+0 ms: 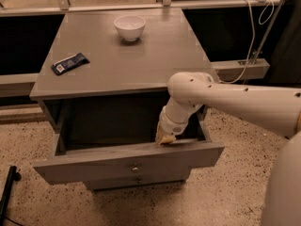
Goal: Open top drawer
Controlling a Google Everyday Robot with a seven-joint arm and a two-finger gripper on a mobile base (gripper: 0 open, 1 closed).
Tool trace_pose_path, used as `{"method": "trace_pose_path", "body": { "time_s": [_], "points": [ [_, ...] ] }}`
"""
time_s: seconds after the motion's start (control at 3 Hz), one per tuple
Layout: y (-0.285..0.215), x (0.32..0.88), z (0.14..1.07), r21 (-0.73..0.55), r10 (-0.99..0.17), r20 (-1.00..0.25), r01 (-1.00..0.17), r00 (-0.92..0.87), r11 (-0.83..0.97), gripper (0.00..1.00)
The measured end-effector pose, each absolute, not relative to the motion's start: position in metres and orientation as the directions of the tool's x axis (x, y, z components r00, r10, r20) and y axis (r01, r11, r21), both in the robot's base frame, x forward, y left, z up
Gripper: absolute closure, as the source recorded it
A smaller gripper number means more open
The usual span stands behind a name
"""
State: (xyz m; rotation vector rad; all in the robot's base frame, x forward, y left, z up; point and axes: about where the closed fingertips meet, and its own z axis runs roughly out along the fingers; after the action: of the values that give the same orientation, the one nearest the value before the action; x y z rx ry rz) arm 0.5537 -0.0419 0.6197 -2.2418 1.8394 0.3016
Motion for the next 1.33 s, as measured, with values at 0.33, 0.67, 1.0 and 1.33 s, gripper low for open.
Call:
{"method": "trace_pose_path", "body": {
  "time_s": [0.33,0.67,1.0,1.33],
  "points": [
    [-0.044,0.525,0.629,-0.005,-0.921,-0.322,-0.974,0.218,-0.228,1.0],
    [-0.044,0.525,0.629,-0.005,-0.921,-0.322,-0.974,0.218,-0.228,1.0],
    [-0.017,0.521,0.626,0.008,-0.914,-0.314,-0.962,0.255,-0.272,1.0],
    [0.019,0.516,0.617,0.036,-0.912,-0.283,-0.947,0.297,-0.32,1.0]
  ]
}}
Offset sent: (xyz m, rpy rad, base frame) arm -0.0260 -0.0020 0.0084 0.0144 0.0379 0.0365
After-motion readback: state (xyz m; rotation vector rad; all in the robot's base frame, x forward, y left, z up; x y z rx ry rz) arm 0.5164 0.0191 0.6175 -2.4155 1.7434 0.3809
